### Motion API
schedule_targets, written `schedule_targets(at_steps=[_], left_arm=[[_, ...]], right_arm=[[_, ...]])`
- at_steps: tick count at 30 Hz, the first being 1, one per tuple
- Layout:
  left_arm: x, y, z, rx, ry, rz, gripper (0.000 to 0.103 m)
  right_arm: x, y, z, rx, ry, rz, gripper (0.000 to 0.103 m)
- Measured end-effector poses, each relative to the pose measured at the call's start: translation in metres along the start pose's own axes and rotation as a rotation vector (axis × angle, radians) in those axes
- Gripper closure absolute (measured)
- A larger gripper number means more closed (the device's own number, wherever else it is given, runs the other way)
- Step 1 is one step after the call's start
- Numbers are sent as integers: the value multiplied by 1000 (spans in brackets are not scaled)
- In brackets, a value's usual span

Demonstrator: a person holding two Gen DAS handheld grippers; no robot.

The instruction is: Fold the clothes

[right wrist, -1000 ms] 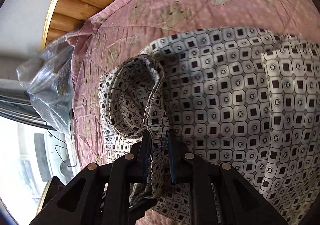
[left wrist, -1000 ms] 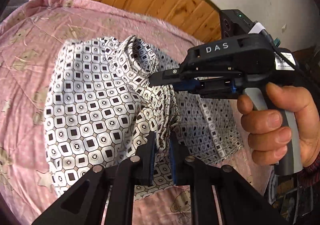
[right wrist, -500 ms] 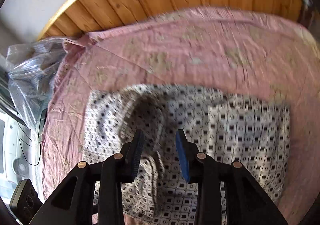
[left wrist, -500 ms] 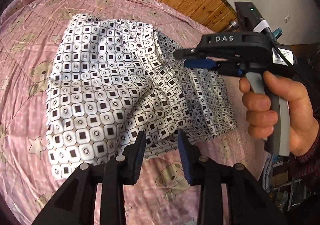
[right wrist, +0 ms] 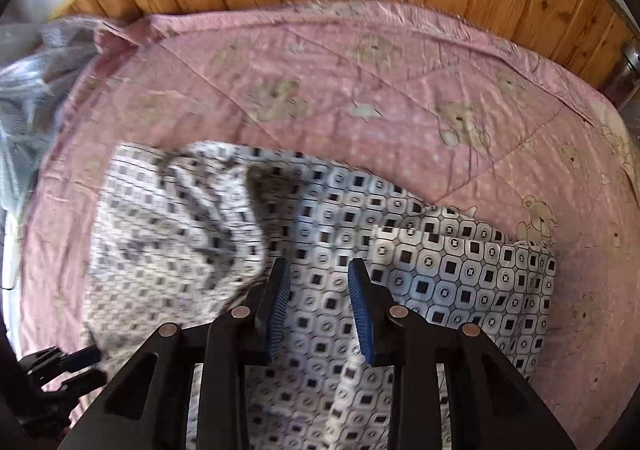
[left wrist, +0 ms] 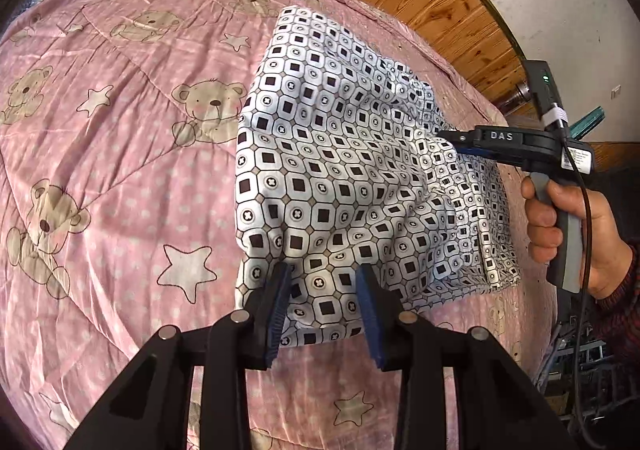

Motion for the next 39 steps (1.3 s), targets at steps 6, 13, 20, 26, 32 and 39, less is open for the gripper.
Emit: schedule_targets(at_steps=[6,13,20,26,32,39], left_arm=[[58,7,-11,-57,97,-8,67],[152,-17,57,36,-23,23,67],[148,-16,37,-6,-56,3,68],[66,-13,14,-87,-92,-32,68],[26,-31,5,-40,-90,-85,69],[12,-20,0,-9,-131,-9,67]], right_arm=[[-56,-52,1,132,-59,-116,72],[-111,-23,17,72,-124,-65,76],[-51,-40,-23,114,20,-109,76],[6,-52,61,48,-45,-160,83],[-11,-32,13,147,8,-47,79],[-90,-23,18,156,-106,31,83]])
Point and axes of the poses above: each gripper's, at about its wrist camera, not at the fingertips, and z roughly the way its jaws point, y to its right, x to its top, the point moved 2 cm from there along z, roughly the way its jaws point, and after that the axes turned 2 degrees about z, right-handed, at the moved point
